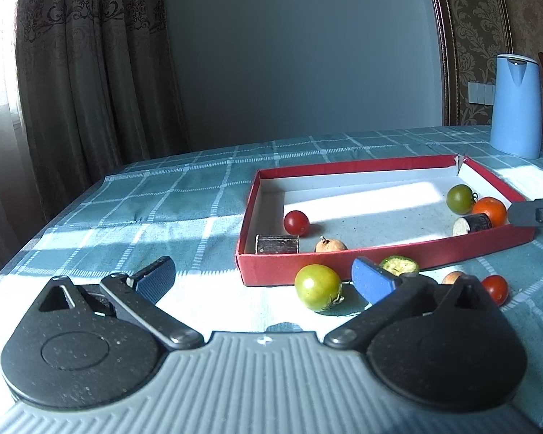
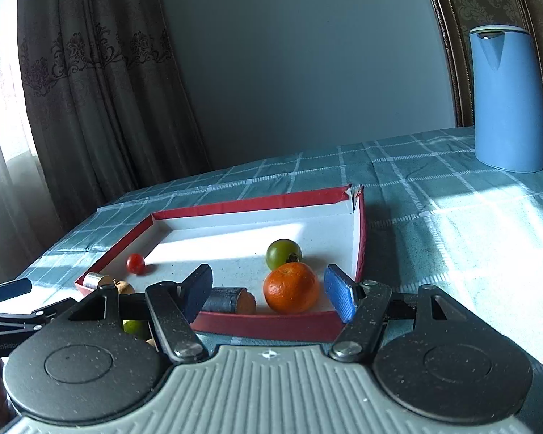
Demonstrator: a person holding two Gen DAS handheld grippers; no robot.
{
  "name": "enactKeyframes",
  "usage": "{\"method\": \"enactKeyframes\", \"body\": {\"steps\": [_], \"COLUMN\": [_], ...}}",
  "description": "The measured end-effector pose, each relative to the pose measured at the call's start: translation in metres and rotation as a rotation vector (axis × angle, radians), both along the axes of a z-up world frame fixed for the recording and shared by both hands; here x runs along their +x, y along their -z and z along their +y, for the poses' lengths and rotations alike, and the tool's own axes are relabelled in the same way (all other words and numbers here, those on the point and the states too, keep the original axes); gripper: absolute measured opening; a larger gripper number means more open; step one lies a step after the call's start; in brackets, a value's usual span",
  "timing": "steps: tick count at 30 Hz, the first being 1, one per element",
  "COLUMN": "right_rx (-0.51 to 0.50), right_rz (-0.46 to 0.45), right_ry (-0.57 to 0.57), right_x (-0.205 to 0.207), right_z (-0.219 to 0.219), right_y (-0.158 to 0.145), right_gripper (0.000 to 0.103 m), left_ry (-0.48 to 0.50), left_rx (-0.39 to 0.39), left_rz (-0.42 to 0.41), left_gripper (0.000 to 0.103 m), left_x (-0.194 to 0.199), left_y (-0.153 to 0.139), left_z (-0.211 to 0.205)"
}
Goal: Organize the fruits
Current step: 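Close the right gripper on a red tomato while the left moves to the yellow tomato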
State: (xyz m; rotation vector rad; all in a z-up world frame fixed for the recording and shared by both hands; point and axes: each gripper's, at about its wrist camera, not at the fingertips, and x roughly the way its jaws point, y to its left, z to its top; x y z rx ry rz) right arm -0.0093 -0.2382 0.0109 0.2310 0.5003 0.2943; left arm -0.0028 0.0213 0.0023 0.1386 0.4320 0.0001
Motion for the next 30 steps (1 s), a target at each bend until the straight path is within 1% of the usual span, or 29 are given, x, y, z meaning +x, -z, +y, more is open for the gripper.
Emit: {"method": "enactKeyframes", "body": {"steps": [2,4,5,7,9,11,12,14,16,17,18,20,24,27,30], "right_rx": [-0.066,-0.180,-0.219,-0.248,-0.290,-0.321,-0.330,-0.322,-0.319,-0.311,-0.308,-0.318,-0.280,-0.260,-0.252], "right_rz": [-0.011,-0.020,-0.016,-0.024,0.005,0.048,0.067,0.071,0.074,0.076,0.074,0.063,0.043,0.033,0.051], "right_ry": [-0.044,-0.098,-0.122,-0.153,-0.175,-0.184,-0.191,-0.196,-0.206,-0.214,-0.221,-0.215,-0.192,-0.185,-0.176], "right_x": [-0.011,-0.021,-0.022,-0.025,-0.021,-0.014,-0.010,-0.005,-0.001,-0.001,-0.002,-0.006,-0.010,-0.012,-0.009], "right_z": [0.013,0.034,0.041,0.050,0.061,0.069,0.072,0.074,0.076,0.076,0.077,0.077,0.069,0.064,0.062], "right_y": [0.002,0.005,0.006,0.006,0.009,0.012,0.014,0.015,0.016,0.016,0.016,0.016,0.013,0.011,0.012], "right_gripper": [0.068,0.068,0.068,0.068,0.059,0.056,0.052,0.050,0.042,0.032,0.026,0.026,0.026,0.026,0.026], "left_ry": [-0.004,-0.003,-0.002,-0.002,-0.005,-0.007,-0.006,-0.006,-0.005,-0.005,-0.006,-0.004,-0.002,0.017,0.033], "left_rx": [-0.002,0.000,0.001,0.005,0.009,0.010,0.011,0.017,0.023,0.026,0.028,0.031,0.044,0.058,0.072], "left_rz": [0.022,0.026,0.025,0.028,0.047,0.061,0.066,0.070,0.077,0.083,0.087,0.096,0.103,0.100,0.104], "left_gripper": [0.103,0.103,0.103,0.103,0.103,0.103,0.103,0.103,0.103,0.103,0.103,0.103,0.103,0.103,0.102], "left_x": [0.003,0.003,0.003,0.003,0.006,0.008,0.009,0.010,0.011,0.012,0.013,0.014,0.017,0.019,0.022], "left_y": [0.002,0.003,0.003,0.003,0.005,0.006,0.006,0.007,0.008,0.008,0.009,0.010,0.011,0.012,0.014], "left_z": [0.001,0.000,0.000,0.000,-0.001,-0.001,-0.001,-0.002,-0.003,-0.003,-0.003,-0.004,-0.007,-0.013,-0.017]}}
